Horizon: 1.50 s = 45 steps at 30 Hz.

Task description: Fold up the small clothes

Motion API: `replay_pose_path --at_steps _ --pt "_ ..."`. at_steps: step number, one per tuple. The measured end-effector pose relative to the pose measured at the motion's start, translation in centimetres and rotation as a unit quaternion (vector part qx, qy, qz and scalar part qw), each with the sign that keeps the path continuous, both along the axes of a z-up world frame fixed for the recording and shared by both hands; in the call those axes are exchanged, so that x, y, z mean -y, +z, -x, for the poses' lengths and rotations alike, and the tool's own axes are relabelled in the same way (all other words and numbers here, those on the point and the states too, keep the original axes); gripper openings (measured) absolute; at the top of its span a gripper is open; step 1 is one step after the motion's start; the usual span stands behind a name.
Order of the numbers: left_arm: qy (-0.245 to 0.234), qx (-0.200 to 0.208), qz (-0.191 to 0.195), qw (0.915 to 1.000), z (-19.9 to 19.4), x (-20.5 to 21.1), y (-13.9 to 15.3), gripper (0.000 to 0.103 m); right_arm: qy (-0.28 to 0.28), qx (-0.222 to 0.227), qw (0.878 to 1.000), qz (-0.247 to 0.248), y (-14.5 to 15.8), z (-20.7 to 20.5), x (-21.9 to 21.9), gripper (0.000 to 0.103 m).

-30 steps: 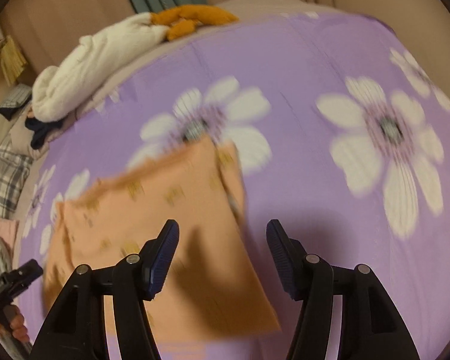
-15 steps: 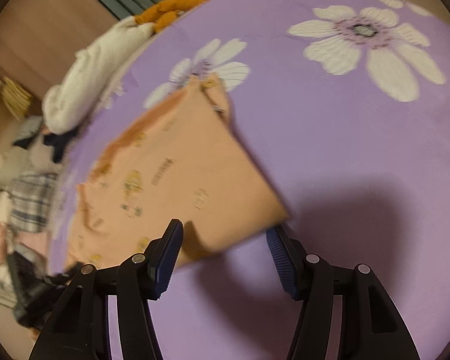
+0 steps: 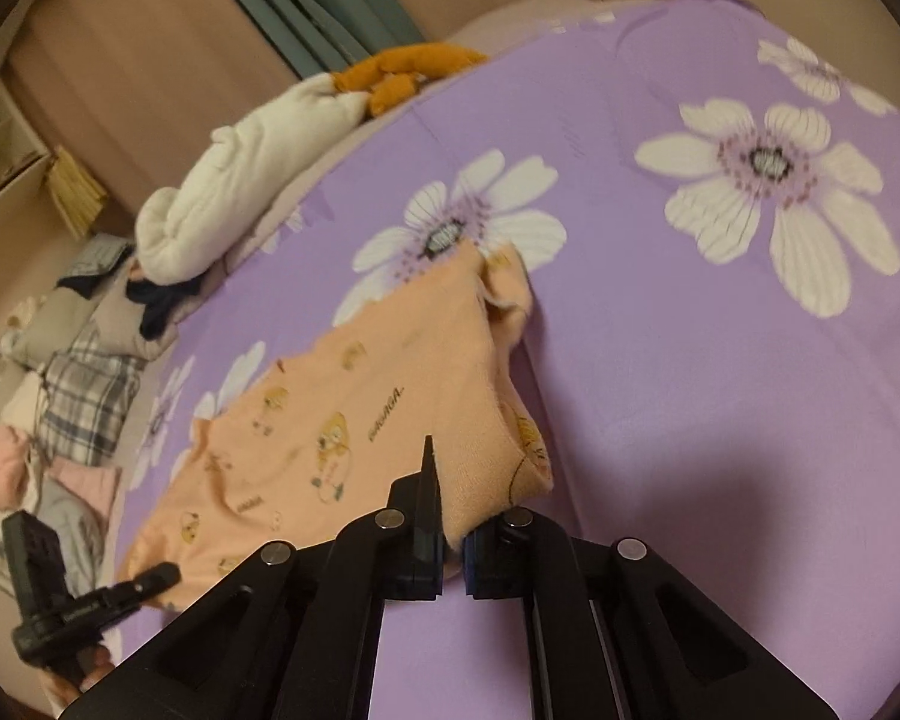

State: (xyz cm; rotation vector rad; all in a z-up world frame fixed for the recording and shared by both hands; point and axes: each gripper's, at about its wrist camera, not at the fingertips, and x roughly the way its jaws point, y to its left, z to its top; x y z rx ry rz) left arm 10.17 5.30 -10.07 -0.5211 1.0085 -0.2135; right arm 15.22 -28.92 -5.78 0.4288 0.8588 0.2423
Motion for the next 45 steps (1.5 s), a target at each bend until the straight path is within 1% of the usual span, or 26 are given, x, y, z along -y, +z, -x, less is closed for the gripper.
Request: replay_pose_path --at_steps 1,4,8,10,12,14,16,18,21,24,28,32,34,35,38,40,43,45 --pt "-0.006 0.004 0.003 1.0 0.6 0.2 0.3 0.006 0.001 0.007 1.0 0.003 0.5 0.8 0.1 0.006" --pt "-0.014 0.001 -0.006 0.9999 2.4 0.9 0.6 0.006 -0.001 0.007 1.0 0.0 1.0 2.3 0.6 0.006" --pt "-0.023 -0.013 -0.025 0.9993 4.3 1.9 -0.3 0.006 -0.004 -0.004 1.0 0.011 0.7 3.8 0.7 0.006" --pt "-0.023 -0.027 -0.036 0.9987 4.7 2.0 -1.3 0.007 -0.006 -0.012 1.0 0.017 0.0 4.2 0.7 0.006" --pt "-0.015 -0.05 -0.036 0.998 4.5 2.0 -2.7 0.007 -0.013 -0.024 0.999 0.018 -0.9 4.1 0.8 0.006" --pt "-0.012 -0.062 -0.038 0.9973 4.4 2.1 -3.4 0.008 -0.019 -0.038 0.999 0.029 -1.7 3.8 0.8 0.006" --pt "-0.015 -0.069 -0.049 0.9963 4.2 2.5 -3.7 0.01 -0.022 -0.049 0.997 0.049 -2.6 3.3 0.4 0.006" --pt "-0.016 -0.067 -0.058 0.9959 4.3 2.7 -3.4 0.012 -0.02 -0.053 0.997 0.055 -2.9 3.3 0.1 0.006" --pt "-0.014 -0.061 -0.058 0.9963 4.5 2.5 -2.8 0.012 -0.018 -0.042 0.997 0.055 -2.1 3.3 -0.2 0.006" --pt "-0.009 -0.06 -0.053 0.9967 4.5 2.1 -2.3 0.014 -0.01 -0.019 0.998 0.057 -0.3 3.2 -0.8 0.006" --pt "0.004 -0.051 -0.056 0.9971 5.0 1.4 -1.1 0.016 0.02 0.018 0.997 0.067 2.4 2.9 -2.5 0.006" --pt "0.028 -0.029 -0.063 0.9972 5.6 0.1 0.5 0.017 0.072 0.053 0.993 0.077 4.9 2.9 -5.5 0.006" --pt "0.039 -0.019 -0.064 0.997 5.8 -0.6 1.3 0.025 0.103 0.069 0.989 0.087 5.7 3.2 -7.6 0.006" --pt "0.046 -0.013 -0.066 0.9966 6.0 -1.0 1.7 0.027 0.116 0.073 0.987 0.09 5.9 3.4 -8.3 0.006" --pt "0.061 -0.002 -0.078 0.9951 6.4 -1.9 2.6 0.028 0.17 0.077 0.979 0.086 5.7 3.9 -11.2 0.006" --pt "0.066 0.001 -0.076 0.9949 6.6 -2.3 2.8 0.028 0.202 0.063 0.975 0.073 4.9 3.9 -12.6 0.006" --pt "0.072 0.001 -0.074 0.9947 6.7 -2.7 2.9 0.028 0.236 0.05 0.966 0.093 3.2 4.3 -15.1 0.006" --pt "0.073 -0.001 -0.075 0.9945 6.7 -2.9 2.8 0.028 0.252 0.035 0.962 0.096 2.2 4.4 -16.2 0.006"
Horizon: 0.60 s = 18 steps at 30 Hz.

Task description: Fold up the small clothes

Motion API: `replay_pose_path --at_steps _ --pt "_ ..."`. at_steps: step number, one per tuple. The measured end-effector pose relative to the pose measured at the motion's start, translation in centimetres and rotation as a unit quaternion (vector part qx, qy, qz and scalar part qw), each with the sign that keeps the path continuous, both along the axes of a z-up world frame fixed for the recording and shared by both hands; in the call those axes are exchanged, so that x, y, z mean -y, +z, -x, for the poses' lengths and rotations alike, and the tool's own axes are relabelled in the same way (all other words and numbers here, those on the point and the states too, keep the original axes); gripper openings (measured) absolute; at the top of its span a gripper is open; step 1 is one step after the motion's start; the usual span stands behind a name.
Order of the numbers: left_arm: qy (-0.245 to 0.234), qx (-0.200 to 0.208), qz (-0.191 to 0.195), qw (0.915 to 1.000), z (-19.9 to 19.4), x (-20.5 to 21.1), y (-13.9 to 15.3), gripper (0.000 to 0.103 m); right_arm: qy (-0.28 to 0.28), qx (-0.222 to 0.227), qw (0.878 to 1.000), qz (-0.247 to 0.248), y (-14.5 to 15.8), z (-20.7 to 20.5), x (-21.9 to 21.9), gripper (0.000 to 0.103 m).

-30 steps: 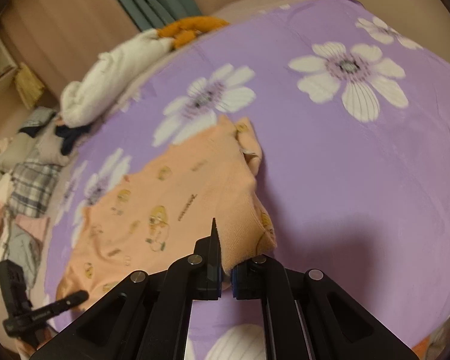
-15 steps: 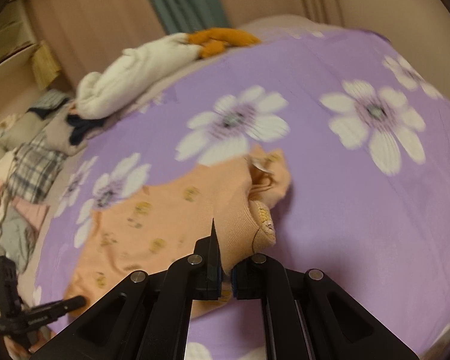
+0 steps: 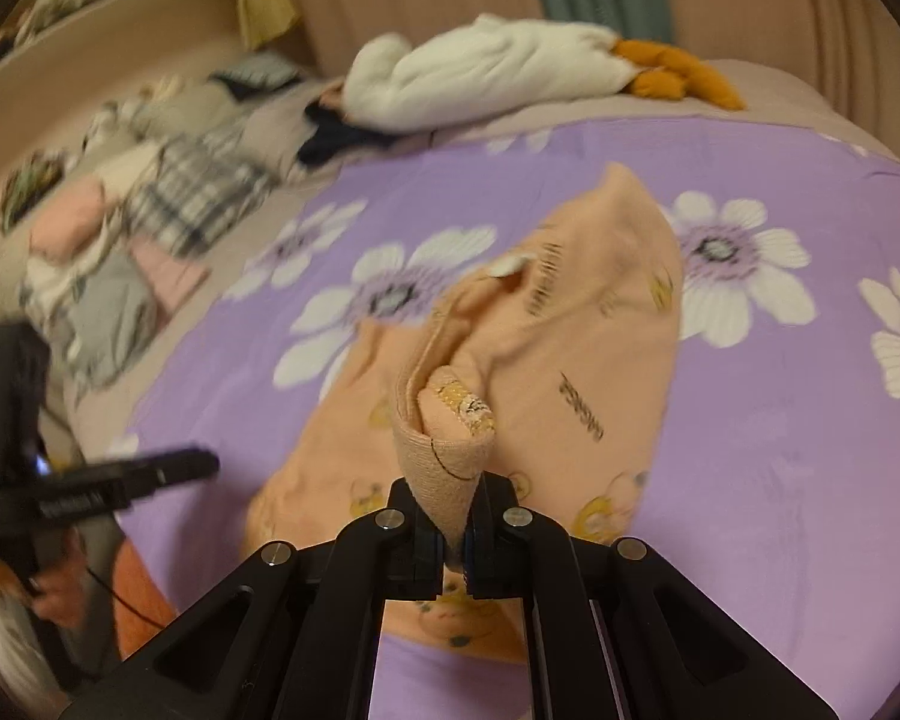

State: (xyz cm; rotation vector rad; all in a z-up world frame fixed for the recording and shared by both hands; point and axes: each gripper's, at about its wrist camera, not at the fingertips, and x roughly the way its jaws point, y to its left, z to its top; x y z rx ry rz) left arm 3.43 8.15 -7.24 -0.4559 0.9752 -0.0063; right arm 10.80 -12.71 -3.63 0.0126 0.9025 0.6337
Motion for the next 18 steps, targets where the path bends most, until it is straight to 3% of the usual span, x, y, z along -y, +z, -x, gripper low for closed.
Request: replay_pose_path --at_steps 6,18 --pt "-0.001 -0.007 0.002 1.0 0.0 0.0 -0.5 0.028 0.016 -0.056 0.998 0.027 -3.6 0.1 -1.7 0.006" --pt "-0.013 0.01 0.025 0.9995 -1.2 0.4 0.4 0.037 0.001 -0.102 0.995 0.001 -3.9 0.2 -0.3 0.006"
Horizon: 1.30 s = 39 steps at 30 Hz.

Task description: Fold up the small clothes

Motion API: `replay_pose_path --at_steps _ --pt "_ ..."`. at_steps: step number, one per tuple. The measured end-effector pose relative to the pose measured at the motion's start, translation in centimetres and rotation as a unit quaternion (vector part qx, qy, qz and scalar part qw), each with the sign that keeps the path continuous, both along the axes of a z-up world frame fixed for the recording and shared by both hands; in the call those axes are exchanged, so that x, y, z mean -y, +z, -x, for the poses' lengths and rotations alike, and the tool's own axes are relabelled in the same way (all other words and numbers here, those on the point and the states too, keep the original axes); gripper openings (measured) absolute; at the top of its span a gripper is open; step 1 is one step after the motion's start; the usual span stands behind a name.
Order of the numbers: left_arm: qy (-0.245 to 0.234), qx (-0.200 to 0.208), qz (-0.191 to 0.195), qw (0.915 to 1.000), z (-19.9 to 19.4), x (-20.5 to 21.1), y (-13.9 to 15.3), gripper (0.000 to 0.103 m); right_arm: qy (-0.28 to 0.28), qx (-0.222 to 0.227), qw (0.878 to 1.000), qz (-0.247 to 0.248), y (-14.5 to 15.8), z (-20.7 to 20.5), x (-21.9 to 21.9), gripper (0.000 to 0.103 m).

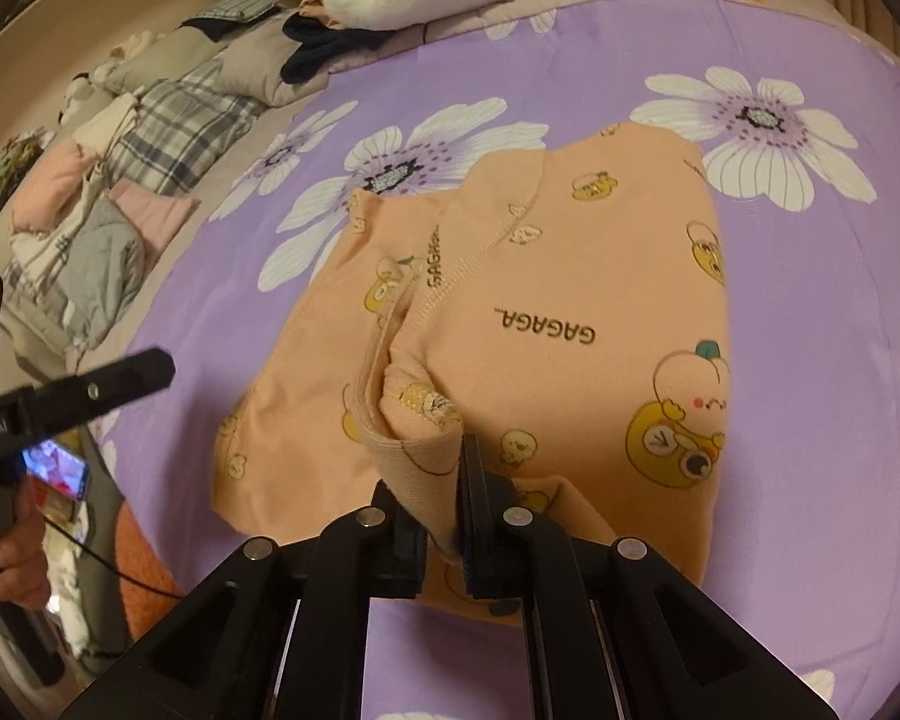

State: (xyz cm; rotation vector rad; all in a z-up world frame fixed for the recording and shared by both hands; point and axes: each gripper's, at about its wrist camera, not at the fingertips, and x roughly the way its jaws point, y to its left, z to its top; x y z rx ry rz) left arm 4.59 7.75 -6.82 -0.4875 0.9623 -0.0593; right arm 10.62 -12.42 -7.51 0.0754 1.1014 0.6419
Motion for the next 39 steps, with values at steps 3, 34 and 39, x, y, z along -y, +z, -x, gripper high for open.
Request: replay_pose_path --at_steps 3,34,39 --pt "-0.017 0.01 0.02 0.9996 -1.0 0.5 0.6 0.05 -0.004 0.001 1.0 -0.008 0.6 0.4 0.9 0.014" --pt "-0.115 0.019 0.069 0.9908 -10.1 6.7 -0.7 0.011 -0.169 0.001 0.986 0.0 1.0 0.8 9.7 0.063" --pt "-0.121 0.052 0.009 0.9913 -8.1 5.3 2.0 0.011 -0.159 0.013 0.987 0.006 1.3 0.6 9.1 0.063"
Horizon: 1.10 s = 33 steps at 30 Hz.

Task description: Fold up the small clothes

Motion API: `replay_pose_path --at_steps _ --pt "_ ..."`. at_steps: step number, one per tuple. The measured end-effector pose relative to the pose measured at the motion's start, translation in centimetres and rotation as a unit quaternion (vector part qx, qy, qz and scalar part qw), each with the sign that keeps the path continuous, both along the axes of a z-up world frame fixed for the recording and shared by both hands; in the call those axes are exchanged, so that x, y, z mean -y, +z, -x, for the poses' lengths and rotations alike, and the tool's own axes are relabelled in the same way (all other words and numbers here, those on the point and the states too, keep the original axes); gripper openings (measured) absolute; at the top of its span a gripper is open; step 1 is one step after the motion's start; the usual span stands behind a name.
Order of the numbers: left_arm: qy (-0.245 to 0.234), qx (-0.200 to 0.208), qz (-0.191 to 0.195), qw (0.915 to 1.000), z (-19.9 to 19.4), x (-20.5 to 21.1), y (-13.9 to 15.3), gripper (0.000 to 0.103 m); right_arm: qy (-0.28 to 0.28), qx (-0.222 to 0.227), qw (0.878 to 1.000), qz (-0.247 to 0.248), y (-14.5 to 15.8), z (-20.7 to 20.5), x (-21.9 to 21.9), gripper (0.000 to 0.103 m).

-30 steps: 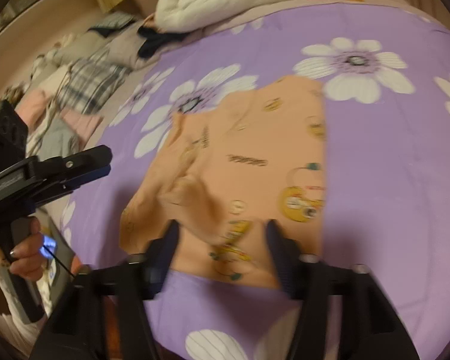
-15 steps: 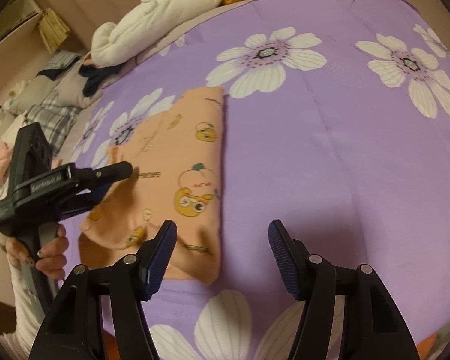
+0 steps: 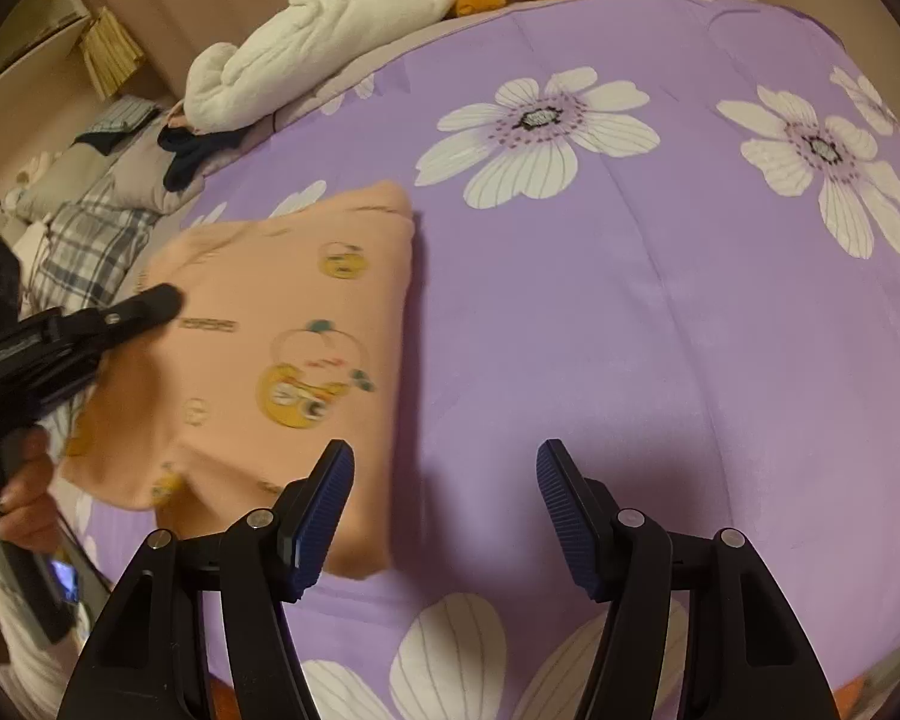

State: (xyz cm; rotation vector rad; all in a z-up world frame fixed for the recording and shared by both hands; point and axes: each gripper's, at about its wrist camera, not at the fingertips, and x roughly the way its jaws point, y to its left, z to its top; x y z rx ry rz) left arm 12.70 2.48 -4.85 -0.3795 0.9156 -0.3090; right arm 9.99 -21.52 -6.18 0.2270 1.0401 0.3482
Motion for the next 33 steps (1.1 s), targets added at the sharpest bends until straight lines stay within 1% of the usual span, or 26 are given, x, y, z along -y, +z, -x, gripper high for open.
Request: replay_pose_path --at_steps 2,4,7,10,12,14,17,20,24,25,27,30,33 --pt "0.01 -0.006 -0.008 0.9999 0.7 -1.1 -0.5 0.011 0.005 -0.003 1.0 -0.003 -0.2 -0.1 -0.4 0.063" --pt "0.026 -0.018 -0.009 0.9994 1.1 -2.5 -1.7 0.011 0.01 -0.008 1.0 -0.004 -0.5 -0.2 -0.8 0.063" --pt "0.044 -0.04 0.0 0.9982 1.6 -4.2 -3.5 0.012 0.019 -0.016 1.0 -0.003 -0.9 -0.4 -1.7 0.063" --pt "0.053 -0.066 -0.004 0.9964 1.8 -4.6 -5.5 0.013 0.03 -0.016 0.999 -0.001 -0.8 -0.4 -2.5 0.063" --pt "0.058 -0.075 -0.004 0.9955 2.0 -4.7 -6.5 0.014 0.037 -0.016 0.999 0.001 -0.8 -0.3 -3.0 0.063" --pt "0.065 -0.078 -0.001 0.9948 2.3 -5.0 -7.2 0.018 0.041 -0.016 0.999 0.003 -0.9 -0.3 -3.5 0.063" --pt "0.071 -0.08 0.012 0.9942 2.7 -5.4 -7.2 0.019 0.048 -0.019 0.999 0.005 -1.0 -0.1 -4.1 0.063" --pt "0.069 -0.086 0.018 0.9938 3.6 -5.5 -6.8 0.023 0.055 -0.023 0.998 0.006 -1.2 0.0 -4.8 0.063" --pt "0.062 -0.09 0.011 0.9939 5.4 -5.2 -7.0 0.027 0.065 -0.031 0.997 0.009 -1.7 0.1 -5.5 0.063" --pt "0.062 -0.095 0.009 0.9935 5.6 -5.1 -7.3 0.03 0.067 -0.034 0.997 0.011 -1.9 0.1 -5.7 0.063" --pt "0.062 -0.112 0.001 0.9918 6.3 -5.0 -8.2 0.033 0.072 -0.039 0.997 0.014 -2.1 0.3 -6.1 0.063" --pt "0.064 -0.118 0.0 0.991 7.3 -4.9 -9.0 0.035 0.076 -0.043 0.996 0.019 -2.4 0.6 -6.4 0.063" --pt "0.064 -0.119 0.002 0.9908 7.8 -4.8 -9.2 0.036 0.077 -0.048 0.996 0.025 -2.8 0.9 -6.5 0.063"
